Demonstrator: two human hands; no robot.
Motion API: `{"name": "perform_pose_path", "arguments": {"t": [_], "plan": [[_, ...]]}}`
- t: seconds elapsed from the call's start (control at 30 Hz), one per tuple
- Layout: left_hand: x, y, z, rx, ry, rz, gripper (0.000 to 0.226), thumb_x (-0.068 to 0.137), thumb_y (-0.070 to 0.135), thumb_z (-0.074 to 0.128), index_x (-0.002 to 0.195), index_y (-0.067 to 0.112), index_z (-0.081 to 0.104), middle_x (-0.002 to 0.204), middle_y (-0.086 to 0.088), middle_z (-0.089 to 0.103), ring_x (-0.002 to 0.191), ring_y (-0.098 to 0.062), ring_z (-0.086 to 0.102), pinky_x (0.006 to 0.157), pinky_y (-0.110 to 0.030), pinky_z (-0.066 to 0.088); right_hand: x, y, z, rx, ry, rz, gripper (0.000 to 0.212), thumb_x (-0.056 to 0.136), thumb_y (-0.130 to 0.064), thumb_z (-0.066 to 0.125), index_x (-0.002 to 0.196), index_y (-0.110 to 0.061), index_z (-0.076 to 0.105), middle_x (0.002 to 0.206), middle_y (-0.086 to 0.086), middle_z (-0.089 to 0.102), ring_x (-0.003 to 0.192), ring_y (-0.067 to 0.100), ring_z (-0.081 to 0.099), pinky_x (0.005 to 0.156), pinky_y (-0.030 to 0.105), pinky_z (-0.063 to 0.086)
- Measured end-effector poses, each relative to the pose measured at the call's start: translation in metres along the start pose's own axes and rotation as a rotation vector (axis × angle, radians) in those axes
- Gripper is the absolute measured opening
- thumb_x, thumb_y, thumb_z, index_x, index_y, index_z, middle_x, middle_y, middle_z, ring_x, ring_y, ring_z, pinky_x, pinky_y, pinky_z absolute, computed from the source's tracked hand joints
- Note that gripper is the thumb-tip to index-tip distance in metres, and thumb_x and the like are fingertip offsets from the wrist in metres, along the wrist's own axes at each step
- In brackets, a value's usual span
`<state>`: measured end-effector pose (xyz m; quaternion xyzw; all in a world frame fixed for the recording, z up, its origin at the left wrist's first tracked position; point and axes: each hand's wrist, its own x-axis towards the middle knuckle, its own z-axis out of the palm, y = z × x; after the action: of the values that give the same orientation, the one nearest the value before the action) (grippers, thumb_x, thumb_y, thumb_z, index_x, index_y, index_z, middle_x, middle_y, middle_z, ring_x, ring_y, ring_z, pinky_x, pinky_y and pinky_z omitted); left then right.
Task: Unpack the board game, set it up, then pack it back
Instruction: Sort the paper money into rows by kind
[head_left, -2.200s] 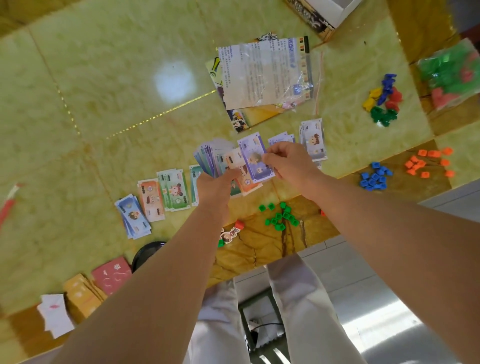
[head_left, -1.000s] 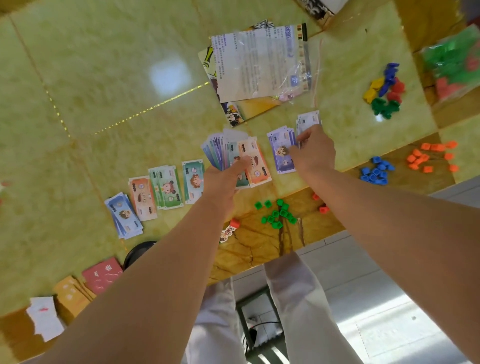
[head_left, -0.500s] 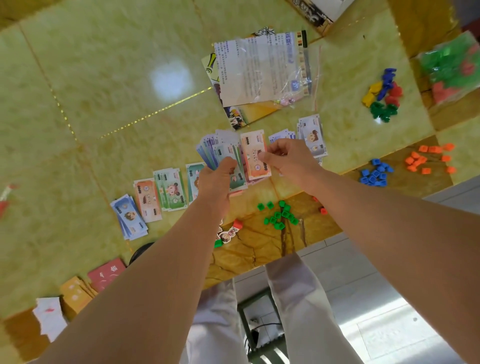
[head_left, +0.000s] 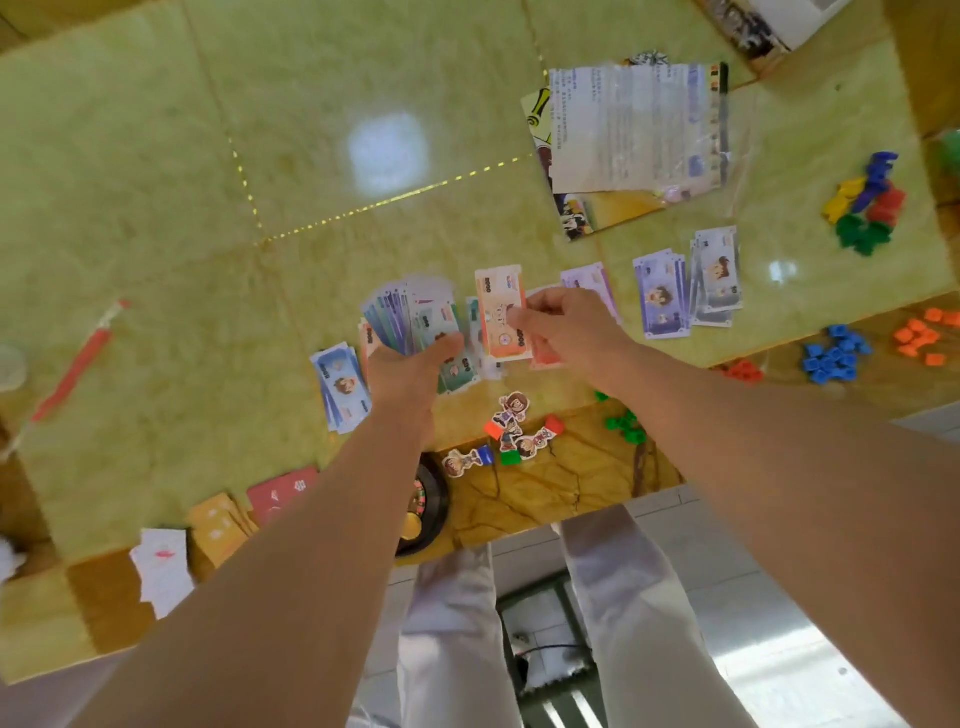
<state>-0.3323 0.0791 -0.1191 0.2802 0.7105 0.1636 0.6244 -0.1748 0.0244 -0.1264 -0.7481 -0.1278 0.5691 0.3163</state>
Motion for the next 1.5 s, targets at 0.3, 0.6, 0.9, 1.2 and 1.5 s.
{"name": "perform_pose_path", "arguments": {"t": [0.3, 0.6, 0.9, 1.2, 1.5], "plan": [[0.024, -0.004, -0.105, -0.04, 0.114, 0.022, 0.021, 0.075, 0.004, 0.079, 0.079, 0.019, 0.065, 0.08, 0.003, 0.069, 0.076, -0.018, 0.068, 0.082, -0.039, 0.057, -0.005, -0.006, 0.112, -0.359, -0.046, -0.144, 0.012, 0.086, -0.02, 0.071, 0.078, -0.014, 0.064, 0.059, -0.007, 0.049, 0.054, 0.003, 0.043, 0.053, 0.017, 0.036], [0.037, -0.01, -0.139, -0.127, 0.009, 0.0, 0.021, 0.071, 0.002, 0.081, 0.087, 0.012, 0.071, 0.093, -0.011, 0.074, 0.089, -0.031, 0.072, 0.085, -0.051, 0.056, 0.005, 0.002, 0.155, -0.593, 0.257, -0.12, 0.022, 0.084, -0.021, 0.071, 0.084, -0.017, 0.049, 0.084, -0.001, 0.054, 0.083, 0.02, 0.054, 0.07, 0.033, 0.043], [0.031, 0.001, -0.12, -0.162, -0.011, 0.017, 0.015, 0.077, 0.004, 0.077, 0.089, 0.008, 0.07, 0.084, -0.006, 0.074, 0.079, -0.024, 0.072, 0.077, -0.038, 0.059, -0.013, -0.014, 0.152, -0.11, -0.196, -0.116, 0.016, 0.082, -0.014, 0.076, 0.091, -0.011, 0.064, 0.071, 0.006, 0.062, 0.05, 0.003, 0.057, 0.051, 0.017, 0.045], [0.017, 0.003, -0.075, -0.232, -0.091, -0.021, 0.011, 0.08, 0.007, 0.068, 0.09, 0.009, 0.066, 0.077, -0.003, 0.07, 0.066, -0.017, 0.067, 0.056, -0.025, 0.054, -0.009, -0.009, 0.106, -0.193, -0.098, -0.126, 0.022, 0.076, -0.012, 0.081, 0.094, -0.009, 0.067, 0.06, -0.004, 0.058, 0.05, -0.001, 0.055, 0.06, 0.022, 0.047], [0.008, -0.01, -0.04, -0.148, -0.113, -0.077, 0.037, 0.083, 0.004, 0.07, 0.118, 0.002, 0.057, 0.099, -0.009, 0.072, 0.083, -0.02, 0.072, 0.07, -0.032, 0.058, -0.018, 0.02, 0.053, -0.122, 0.232, -0.053, 0.007, 0.086, -0.013, 0.069, 0.091, -0.015, 0.065, 0.077, -0.01, 0.058, 0.072, 0.005, 0.053, 0.067, 0.015, 0.044]]}}
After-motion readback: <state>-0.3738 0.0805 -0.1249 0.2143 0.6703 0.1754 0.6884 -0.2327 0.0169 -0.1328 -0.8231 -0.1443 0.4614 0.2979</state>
